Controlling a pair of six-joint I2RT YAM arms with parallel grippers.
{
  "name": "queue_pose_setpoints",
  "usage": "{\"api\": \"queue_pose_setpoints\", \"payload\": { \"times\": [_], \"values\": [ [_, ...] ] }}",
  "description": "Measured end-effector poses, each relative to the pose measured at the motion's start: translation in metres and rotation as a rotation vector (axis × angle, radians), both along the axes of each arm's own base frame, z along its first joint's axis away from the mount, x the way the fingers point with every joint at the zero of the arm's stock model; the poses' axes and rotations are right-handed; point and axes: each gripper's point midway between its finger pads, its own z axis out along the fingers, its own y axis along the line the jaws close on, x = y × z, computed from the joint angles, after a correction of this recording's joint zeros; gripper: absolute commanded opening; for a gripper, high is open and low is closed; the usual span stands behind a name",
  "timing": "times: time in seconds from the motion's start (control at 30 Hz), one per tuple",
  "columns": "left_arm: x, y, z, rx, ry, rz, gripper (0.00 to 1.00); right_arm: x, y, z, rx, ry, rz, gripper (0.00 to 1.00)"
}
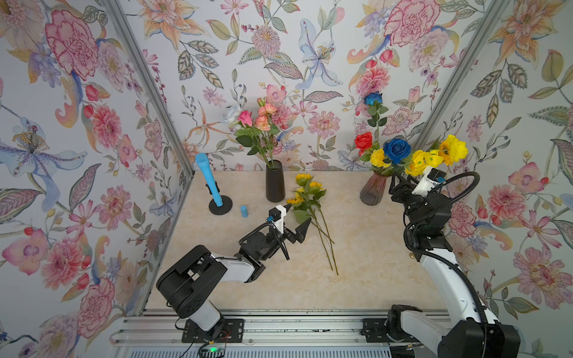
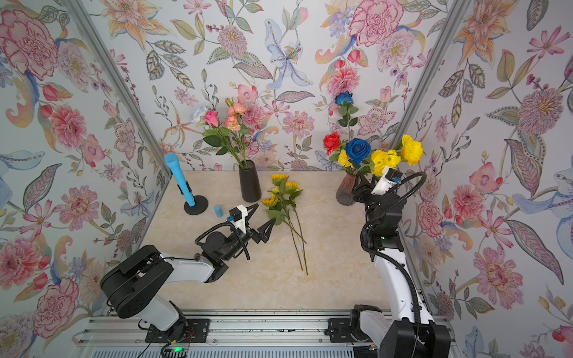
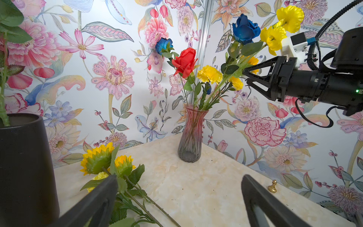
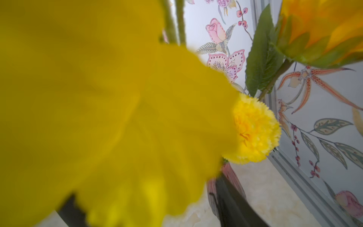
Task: Pick out yellow flowers from the vase
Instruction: Pick up the flower from the vase.
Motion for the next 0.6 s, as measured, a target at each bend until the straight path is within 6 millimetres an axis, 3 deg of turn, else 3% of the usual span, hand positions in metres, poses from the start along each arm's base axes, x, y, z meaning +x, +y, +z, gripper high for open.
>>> {"api": "queue_pose_setpoints", "payload": {
  "times": [0.37,0.6],
  "values": [
    [0.004,-0.008,0.007,0.013,-0.019,-0.013,1.0,-0.001,-0.008,0.027,-0.061,-0.083,-0.055,0.53],
    [0.008,-0.012,0.008,0.04,-0.023,-0.012,1.0,0.002,-0.012,0.036,-0.079,-0.112,-0.079,0.43]
  ]
}}
